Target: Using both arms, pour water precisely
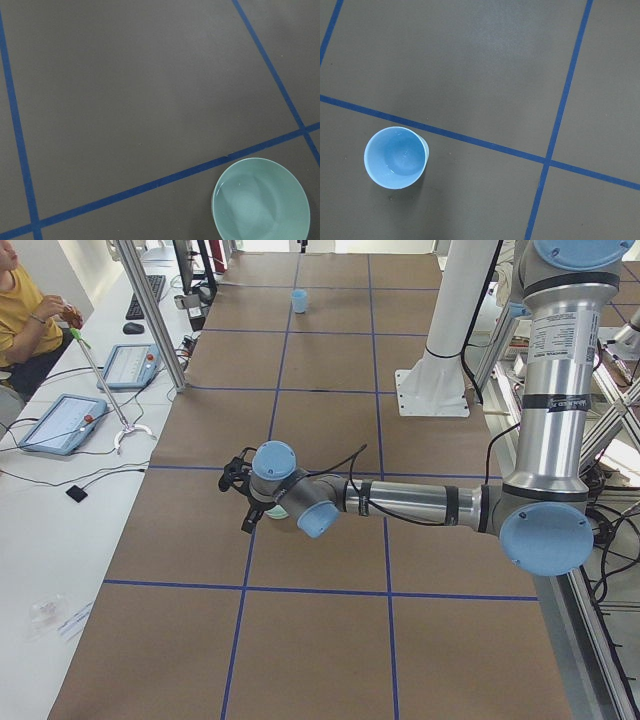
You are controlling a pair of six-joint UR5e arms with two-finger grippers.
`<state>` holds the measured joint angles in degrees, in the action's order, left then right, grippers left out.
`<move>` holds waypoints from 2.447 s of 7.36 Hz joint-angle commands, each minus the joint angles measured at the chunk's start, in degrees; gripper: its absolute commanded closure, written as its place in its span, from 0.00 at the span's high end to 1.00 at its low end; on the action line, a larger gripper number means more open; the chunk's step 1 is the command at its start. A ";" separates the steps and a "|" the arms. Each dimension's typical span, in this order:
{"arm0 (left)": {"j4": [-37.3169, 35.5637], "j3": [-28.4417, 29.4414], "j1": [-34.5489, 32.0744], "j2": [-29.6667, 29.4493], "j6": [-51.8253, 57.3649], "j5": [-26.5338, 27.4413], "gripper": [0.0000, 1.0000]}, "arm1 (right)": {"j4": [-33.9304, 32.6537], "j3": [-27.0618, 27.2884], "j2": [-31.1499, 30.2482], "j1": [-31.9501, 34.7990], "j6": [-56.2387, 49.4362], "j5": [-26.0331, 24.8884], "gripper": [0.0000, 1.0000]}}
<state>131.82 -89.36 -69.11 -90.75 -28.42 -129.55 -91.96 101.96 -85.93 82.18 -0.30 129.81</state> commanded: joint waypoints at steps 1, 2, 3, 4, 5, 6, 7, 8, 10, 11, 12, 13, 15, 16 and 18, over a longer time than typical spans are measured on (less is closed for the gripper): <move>1.07 0.94 5.81 -0.21 -5.32 3.68 1.00 | 0.11 -0.01 0.15 0.00 0.03 0.00 1.00; 1.16 1.29 7.04 -0.21 -6.72 5.34 0.99 | 0.11 -0.01 0.15 0.00 -0.05 0.00 1.00; 1.34 1.90 8.54 -0.30 -7.34 6.84 0.97 | 0.11 -0.01 0.15 0.00 0.03 0.00 1.00; 1.51 3.04 8.81 -1.43 -7.43 7.11 0.95 | 0.20 0.17 0.24 0.00 -0.05 0.00 1.00; 1.60 3.57 9.16 -1.97 -7.70 7.11 0.89 | 0.20 0.17 0.24 0.00 0.03 0.00 1.00; 1.60 4.01 10.12 -2.67 -7.79 7.20 0.83 | 0.20 0.17 0.24 0.00 -0.05 0.00 1.00; 1.60 5.06 11.00 -3.28 -7.70 9.12 0.70 | 0.20 0.17 0.24 0.00 -0.05 0.00 1.00; 1.60 5.16 11.45 -3.55 -7.70 9.40 0.38 | 0.20 0.08 0.24 0.00 -0.05 0.00 1.00; 1.60 4.81 12.15 -3.82 -7.70 9.49 0.00 | 0.20 0.08 0.24 0.00 -0.05 0.00 1.00; 1.43 3.76 12.07 -4.43 -7.87 9.23 0.00 | 0.20 0.08 0.24 0.00 -0.05 0.00 1.00; 1.16 3.32 12.07 -5.48 -7.96 9.05 0.00 | 0.20 0.17 0.15 0.00 -0.05 0.00 1.00; 0.47 2.18 12.15 -6.79 -8.05 8.87 0.00 | 0.20 0.17 0.07 0.00 -0.05 0.00 1.00; -4.35 -0.71 12.94 -11.61 -12.76 7.47 0.00 | 0.20 0.17 -0.02 0.00 -0.05 0.09 1.00; -7.16 -1.43 16.34 -14.86 -15.84 7.90 0.00 | 0.20 0.26 -0.02 0.00 -0.05 0.09 1.00; -9.91 -1.43 20.92 -20.76 -22.26 8.95 0.00 | 0.20 0.17 -0.02 0.00 0.03 0.09 1.00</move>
<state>123.51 -90.61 -51.14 -107.97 -46.85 -121.34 -91.76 102.16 -85.95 82.18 -0.33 129.90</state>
